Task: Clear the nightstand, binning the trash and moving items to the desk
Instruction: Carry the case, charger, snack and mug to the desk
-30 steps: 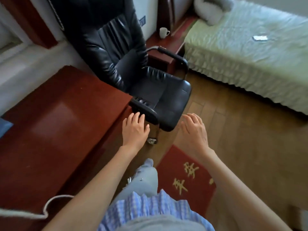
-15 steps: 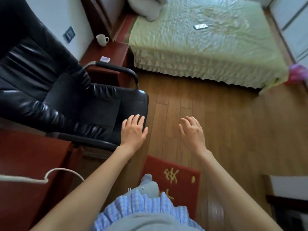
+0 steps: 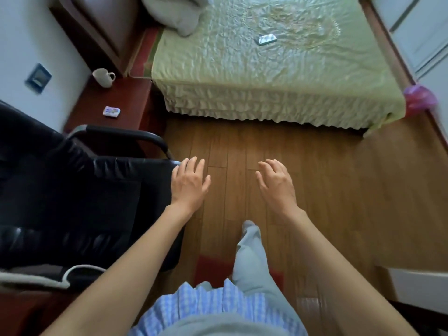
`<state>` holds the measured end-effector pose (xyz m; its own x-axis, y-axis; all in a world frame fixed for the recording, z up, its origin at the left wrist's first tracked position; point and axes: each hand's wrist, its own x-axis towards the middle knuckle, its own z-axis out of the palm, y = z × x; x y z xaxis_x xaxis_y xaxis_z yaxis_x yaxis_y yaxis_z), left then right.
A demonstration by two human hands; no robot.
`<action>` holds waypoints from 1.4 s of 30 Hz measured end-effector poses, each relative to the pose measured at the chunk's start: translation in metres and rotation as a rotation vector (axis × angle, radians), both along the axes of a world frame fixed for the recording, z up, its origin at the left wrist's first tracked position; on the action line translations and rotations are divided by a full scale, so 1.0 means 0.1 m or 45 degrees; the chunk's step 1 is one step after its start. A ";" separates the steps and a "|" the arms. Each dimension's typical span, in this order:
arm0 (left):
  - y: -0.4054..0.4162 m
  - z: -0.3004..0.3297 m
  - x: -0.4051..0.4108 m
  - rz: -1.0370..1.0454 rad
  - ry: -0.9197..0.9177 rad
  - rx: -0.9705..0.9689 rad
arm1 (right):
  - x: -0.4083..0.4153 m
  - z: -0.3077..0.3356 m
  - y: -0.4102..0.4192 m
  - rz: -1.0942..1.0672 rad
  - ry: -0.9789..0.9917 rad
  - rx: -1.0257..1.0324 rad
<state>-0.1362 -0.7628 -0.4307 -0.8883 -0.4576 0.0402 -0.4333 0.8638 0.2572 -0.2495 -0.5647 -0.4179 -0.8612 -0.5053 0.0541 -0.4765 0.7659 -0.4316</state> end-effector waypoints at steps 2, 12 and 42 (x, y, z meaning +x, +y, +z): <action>-0.05 -0.01 -0.33 0.031 -0.009 -0.001 | -0.40 -0.02 -0.09 0.040 0.010 -0.015; -0.32 0.00 -1.78 0.355 -0.056 0.046 | -2.20 -0.03 -0.65 0.332 -0.069 0.103; -4.18 -0.37 -3.53 1.112 -0.081 0.041 | -4.50 -0.39 -5.73 1.099 -0.093 0.208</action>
